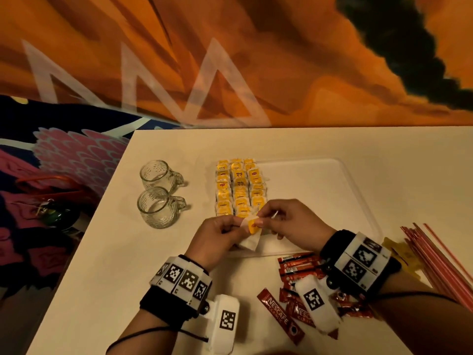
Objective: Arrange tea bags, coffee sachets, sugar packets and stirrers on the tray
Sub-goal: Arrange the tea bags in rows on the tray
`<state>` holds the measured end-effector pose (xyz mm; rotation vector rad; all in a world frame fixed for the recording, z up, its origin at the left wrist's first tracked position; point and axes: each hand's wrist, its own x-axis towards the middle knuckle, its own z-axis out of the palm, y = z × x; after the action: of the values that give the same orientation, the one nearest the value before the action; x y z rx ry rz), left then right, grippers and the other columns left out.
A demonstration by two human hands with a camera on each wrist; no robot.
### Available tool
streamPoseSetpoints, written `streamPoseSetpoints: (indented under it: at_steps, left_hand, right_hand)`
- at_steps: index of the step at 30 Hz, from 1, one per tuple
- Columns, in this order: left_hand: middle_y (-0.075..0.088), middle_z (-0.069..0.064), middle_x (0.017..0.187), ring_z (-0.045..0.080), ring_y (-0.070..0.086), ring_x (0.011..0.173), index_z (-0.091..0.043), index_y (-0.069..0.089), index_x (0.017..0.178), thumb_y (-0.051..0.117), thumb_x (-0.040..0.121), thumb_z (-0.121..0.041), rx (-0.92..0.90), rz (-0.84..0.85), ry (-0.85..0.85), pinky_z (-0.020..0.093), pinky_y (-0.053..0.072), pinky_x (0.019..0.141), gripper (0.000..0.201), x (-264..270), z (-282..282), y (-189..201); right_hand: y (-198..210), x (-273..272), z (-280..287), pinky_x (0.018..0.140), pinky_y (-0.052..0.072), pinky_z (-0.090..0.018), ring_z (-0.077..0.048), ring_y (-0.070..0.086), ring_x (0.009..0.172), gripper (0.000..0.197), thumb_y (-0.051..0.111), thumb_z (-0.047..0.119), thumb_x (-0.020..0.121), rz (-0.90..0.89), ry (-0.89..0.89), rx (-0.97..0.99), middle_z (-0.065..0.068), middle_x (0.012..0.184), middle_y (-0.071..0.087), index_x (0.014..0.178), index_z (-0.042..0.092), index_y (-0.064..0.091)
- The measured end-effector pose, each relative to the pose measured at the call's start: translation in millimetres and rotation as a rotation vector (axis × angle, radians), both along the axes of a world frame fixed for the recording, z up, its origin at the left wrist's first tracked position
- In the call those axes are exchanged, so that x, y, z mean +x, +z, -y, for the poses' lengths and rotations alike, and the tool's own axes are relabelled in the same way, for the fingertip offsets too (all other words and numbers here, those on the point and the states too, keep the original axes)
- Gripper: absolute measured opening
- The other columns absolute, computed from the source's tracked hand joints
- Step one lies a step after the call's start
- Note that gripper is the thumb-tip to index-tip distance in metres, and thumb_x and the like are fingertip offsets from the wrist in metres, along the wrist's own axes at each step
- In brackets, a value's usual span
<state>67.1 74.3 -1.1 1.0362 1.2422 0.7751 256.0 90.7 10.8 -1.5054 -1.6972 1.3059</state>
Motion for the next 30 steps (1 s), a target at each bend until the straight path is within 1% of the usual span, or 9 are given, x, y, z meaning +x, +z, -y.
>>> streamPoseSetpoints:
  at_steps: [3, 8, 13, 15, 17, 20, 24, 26, 30]
  left_hand:
    - [0.069, 0.007, 0.068, 0.017, 0.064, 0.06, -0.01, 0.07, 0.08, 0.07, 0.08, 0.0, 0.052, -0.001, 0.136, 0.027, 0.057, 0.06, 0.009, -14, -9, 3]
    - [0.064, 0.004, 0.07, 0.014, 0.061, 0.06, -0.011, 0.069, 0.081, 0.069, 0.083, -0.005, 0.102, -0.161, 0.214, 0.028, 0.055, 0.057, 0.006, -43, -10, -2]
    - [0.067, 0.008, 0.076, 0.015, 0.062, 0.061, -0.013, 0.07, 0.082, 0.07, 0.082, -0.008, 0.097, -0.348, 0.156, 0.027, 0.053, 0.054, 0.005, -57, 0, -22]
    - [0.067, 0.003, 0.072, 0.015, 0.061, 0.061, -0.017, 0.071, 0.079, 0.071, 0.08, -0.009, 0.115, -0.455, 0.112, 0.025, 0.05, 0.053, 0.009, -58, 1, -32]
    - [0.067, -0.003, 0.068, 0.014, 0.061, 0.063, -0.021, 0.071, 0.078, 0.073, 0.078, -0.013, 0.119, -0.539, 0.067, 0.026, 0.05, 0.058, 0.008, -55, 0, -40]
    - [0.069, -0.005, 0.072, 0.011, 0.063, 0.07, -0.025, 0.07, 0.079, 0.077, 0.075, -0.029, 0.089, -0.618, 0.024, 0.031, 0.053, 0.07, 0.01, -51, -7, -48]
    - [0.066, -0.012, 0.081, 0.009, 0.061, 0.081, -0.031, 0.061, 0.076, 0.075, 0.073, -0.041, 0.093, -0.769, -0.08, 0.03, 0.05, 0.077, 0.018, -45, -18, -49]
    - [0.064, -0.014, 0.079, 0.01, 0.061, 0.081, -0.032, 0.057, 0.074, 0.075, 0.074, -0.039, 0.094, -0.803, -0.134, 0.029, 0.049, 0.075, 0.019, -44, -21, -47]
    - [0.062, -0.014, 0.076, 0.011, 0.06, 0.08, -0.031, 0.059, 0.075, 0.075, 0.072, -0.04, 0.125, -0.824, -0.201, 0.029, 0.049, 0.074, 0.019, -45, -26, -44]
  right_hand:
    - [12, 4, -18, 0.059, 0.05, -0.024, -0.01, 0.062, 0.064, 0.007, 0.069, 0.023, 0.088, 0.072, 0.004, 0.104, 0.007, 0.082, 0.067, 0.089, 0.016, 0.067]
    - [7, 4, -30, 0.058, 0.047, -0.018, -0.009, 0.064, 0.062, 0.006, 0.062, 0.017, 0.093, 0.144, 0.079, 0.097, 0.006, 0.07, 0.064, 0.089, 0.013, 0.059]
    - [-26, -5, -19, 0.057, 0.048, -0.021, -0.009, 0.063, 0.06, 0.005, 0.066, 0.016, 0.09, 0.099, 0.156, -0.068, 0.006, 0.066, 0.064, 0.087, 0.015, 0.062]
    - [-36, -9, -16, 0.054, 0.045, -0.016, -0.009, 0.061, 0.057, 0.005, 0.067, 0.016, 0.089, 0.14, 0.168, -0.112, 0.006, 0.063, 0.063, 0.086, 0.015, 0.062]
    - [-43, -11, -15, 0.053, 0.041, -0.012, -0.008, 0.059, 0.058, 0.006, 0.068, 0.018, 0.088, 0.197, 0.134, -0.097, 0.007, 0.064, 0.062, 0.085, 0.016, 0.063]
    - [-48, -12, -19, 0.06, 0.039, -0.01, -0.004, 0.057, 0.07, 0.006, 0.072, 0.024, 0.085, 0.314, 0.057, 0.024, 0.011, 0.077, 0.063, 0.083, 0.022, 0.066]
    - [-52, -15, -24, 0.07, 0.046, -0.022, -0.01, 0.061, 0.079, 0.007, 0.074, 0.025, 0.082, 0.335, 0.004, 0.053, 0.005, 0.085, 0.067, 0.08, 0.026, 0.067]
    - [-53, -18, -24, 0.068, 0.047, -0.021, -0.01, 0.062, 0.075, 0.007, 0.075, 0.025, 0.081, 0.328, -0.004, 0.041, 0.004, 0.081, 0.068, 0.08, 0.025, 0.068]
    - [-45, -16, -22, 0.056, 0.039, -0.01, -0.007, 0.055, 0.064, 0.015, 0.078, 0.026, 0.078, 0.259, -0.066, 0.032, 0.001, 0.071, 0.061, 0.089, 0.021, 0.068]
